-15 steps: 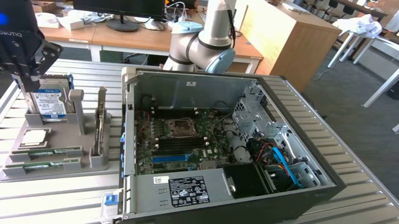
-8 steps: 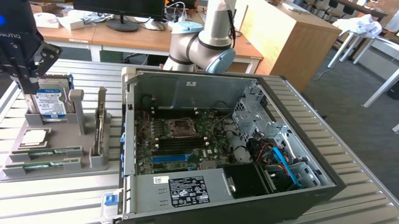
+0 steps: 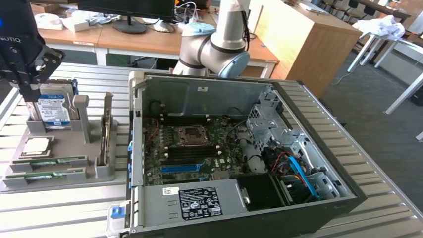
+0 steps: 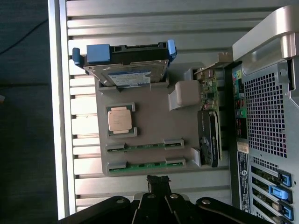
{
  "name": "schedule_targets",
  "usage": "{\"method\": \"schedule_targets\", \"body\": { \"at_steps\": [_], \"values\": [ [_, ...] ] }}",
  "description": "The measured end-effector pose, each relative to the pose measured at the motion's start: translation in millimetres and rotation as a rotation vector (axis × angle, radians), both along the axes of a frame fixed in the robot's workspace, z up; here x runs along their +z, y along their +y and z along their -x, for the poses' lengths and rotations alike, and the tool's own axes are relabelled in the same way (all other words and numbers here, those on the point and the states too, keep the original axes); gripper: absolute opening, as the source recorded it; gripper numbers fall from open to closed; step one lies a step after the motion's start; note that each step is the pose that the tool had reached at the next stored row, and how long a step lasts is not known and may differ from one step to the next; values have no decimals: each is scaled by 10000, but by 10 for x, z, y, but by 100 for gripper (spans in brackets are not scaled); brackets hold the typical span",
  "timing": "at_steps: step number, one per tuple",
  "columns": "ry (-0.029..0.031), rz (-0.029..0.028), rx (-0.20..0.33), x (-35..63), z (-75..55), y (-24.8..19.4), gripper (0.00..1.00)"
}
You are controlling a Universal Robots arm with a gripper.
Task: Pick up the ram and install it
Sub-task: 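Pick up the ram and move it above insertion slot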
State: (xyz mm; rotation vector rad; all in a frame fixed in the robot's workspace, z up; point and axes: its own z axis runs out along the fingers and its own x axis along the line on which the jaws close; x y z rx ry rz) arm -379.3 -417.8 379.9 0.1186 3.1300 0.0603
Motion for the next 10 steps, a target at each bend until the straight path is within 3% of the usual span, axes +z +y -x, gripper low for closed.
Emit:
{"method": "schedule_targets", "body": {
  "at_steps": [10],
  "values": [
    [0, 0, 1, 0, 0, 0, 10]
  ]
}}
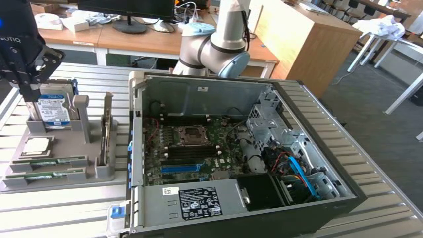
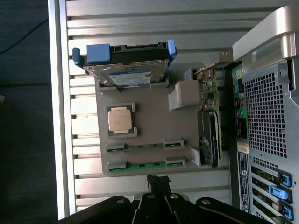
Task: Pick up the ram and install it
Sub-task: 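Pick up the ram and move it above insertion slot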
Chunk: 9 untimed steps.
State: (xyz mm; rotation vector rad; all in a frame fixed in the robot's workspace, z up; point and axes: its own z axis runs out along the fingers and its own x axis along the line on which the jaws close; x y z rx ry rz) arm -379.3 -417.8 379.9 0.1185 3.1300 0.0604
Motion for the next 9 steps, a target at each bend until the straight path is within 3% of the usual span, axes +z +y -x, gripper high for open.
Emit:
{"method": "schedule_targets", "body": {
  "at_steps": [5, 9],
  "values": [
    [0, 0, 132, 0, 1, 0, 10],
    [-1, 0, 540, 0, 0, 0, 10]
  ]
}}
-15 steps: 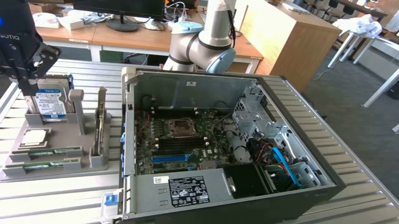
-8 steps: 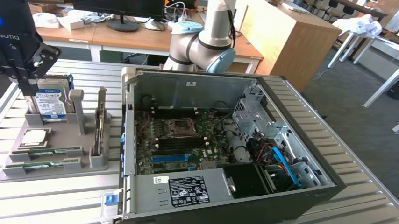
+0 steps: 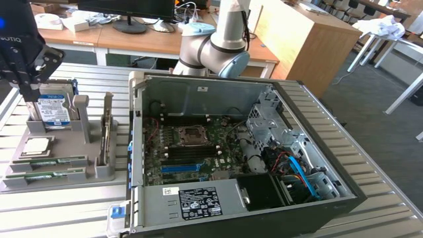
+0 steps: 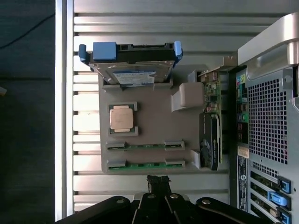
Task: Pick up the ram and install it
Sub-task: 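Pick up the ram and move it above insertion slot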
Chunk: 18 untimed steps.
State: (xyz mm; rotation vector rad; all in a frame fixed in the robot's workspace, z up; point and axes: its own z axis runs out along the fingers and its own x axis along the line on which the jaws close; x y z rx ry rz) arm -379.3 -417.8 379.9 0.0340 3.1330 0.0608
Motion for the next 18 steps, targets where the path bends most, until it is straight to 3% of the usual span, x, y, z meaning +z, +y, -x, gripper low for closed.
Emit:
{"method": "schedule_targets", "body": {
  "at_steps": [18],
  "values": [
    [1, 10, 2495, 0, 0, 0, 10]
  ]
}}
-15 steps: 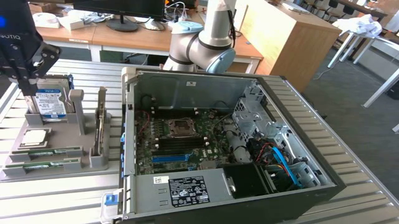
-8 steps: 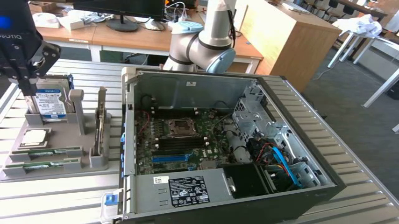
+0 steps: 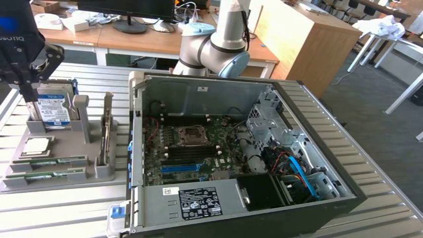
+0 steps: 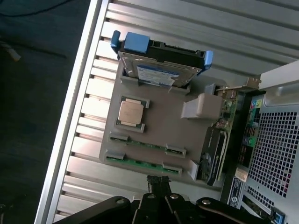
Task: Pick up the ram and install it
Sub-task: 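Pick up the ram and move it above insertion slot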
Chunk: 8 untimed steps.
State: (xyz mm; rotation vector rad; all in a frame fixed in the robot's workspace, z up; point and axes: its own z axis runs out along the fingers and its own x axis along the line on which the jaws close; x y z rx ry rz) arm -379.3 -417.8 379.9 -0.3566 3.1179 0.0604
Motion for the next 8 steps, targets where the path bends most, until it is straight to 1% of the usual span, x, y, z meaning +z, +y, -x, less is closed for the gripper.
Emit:
{"method": "schedule_targets", "body": {
  "at_steps": [8],
  "values": [
    [1, 11, 1118, 0, 0, 0, 10]
  ]
}}
